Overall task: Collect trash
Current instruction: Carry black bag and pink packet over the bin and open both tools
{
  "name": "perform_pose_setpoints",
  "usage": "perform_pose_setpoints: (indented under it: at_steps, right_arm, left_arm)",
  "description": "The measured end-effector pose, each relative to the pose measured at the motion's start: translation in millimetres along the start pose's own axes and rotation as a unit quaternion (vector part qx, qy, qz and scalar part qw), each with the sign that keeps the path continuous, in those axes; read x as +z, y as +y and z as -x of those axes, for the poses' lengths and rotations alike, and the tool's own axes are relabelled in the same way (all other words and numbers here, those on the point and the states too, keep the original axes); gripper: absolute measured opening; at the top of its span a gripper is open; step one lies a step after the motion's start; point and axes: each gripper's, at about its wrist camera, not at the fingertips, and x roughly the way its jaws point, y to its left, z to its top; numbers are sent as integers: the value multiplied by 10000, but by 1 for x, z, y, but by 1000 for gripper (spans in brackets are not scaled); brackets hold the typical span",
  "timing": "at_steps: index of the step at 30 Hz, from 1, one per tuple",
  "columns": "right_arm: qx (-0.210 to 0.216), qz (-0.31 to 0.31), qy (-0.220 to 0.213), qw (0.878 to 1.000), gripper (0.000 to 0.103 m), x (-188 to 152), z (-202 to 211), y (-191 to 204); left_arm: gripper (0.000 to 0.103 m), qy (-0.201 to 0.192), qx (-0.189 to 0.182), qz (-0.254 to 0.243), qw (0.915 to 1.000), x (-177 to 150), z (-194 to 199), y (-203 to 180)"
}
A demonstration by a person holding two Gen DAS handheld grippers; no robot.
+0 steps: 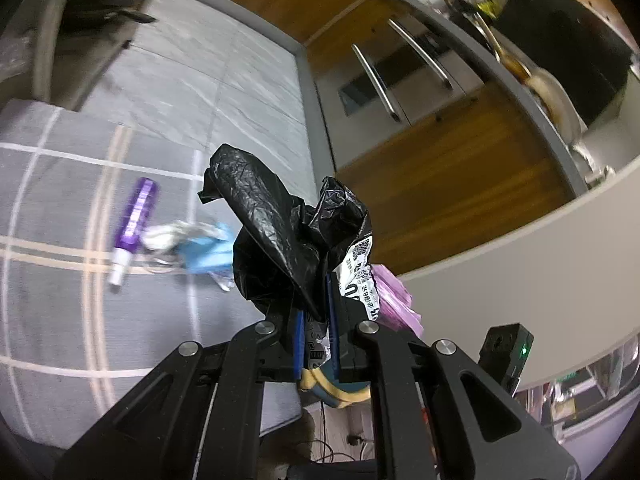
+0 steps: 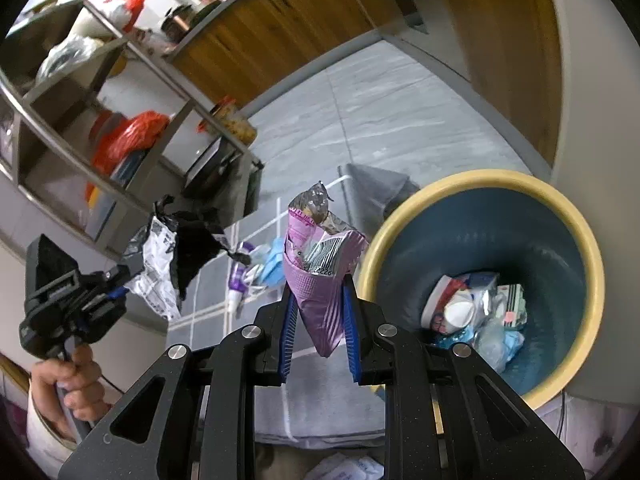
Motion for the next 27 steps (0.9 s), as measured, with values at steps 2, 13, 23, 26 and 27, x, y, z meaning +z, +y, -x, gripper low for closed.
perform_pose_setpoints:
  at_steps: [2,13,23,26,27]
  right_arm:
    - [-37,-72,-45,10000,23,0,3,-7]
    - [-281,-466,-297,9981,23,-1,28,-50]
    - [-463,-682,-344,9960,23,-7,42,-80]
    - [-606,-676,-228,9956,23,-9,40,-86]
    - [-667,-666,-170,9954,23,-11,38,-87]
  left_arm:
    - [9,106,-38,-97,9999,-4,-13,-11]
    - [9,661,-161,-687,9953,-28,-81,-67]
    - [9,968,-56,-1000,9903,-44,-115,-86]
    - [9,1127,-4,-1129,9872,-50,-130,-92]
    - [9,1183,22,-1177,9860,-53,-134,-91]
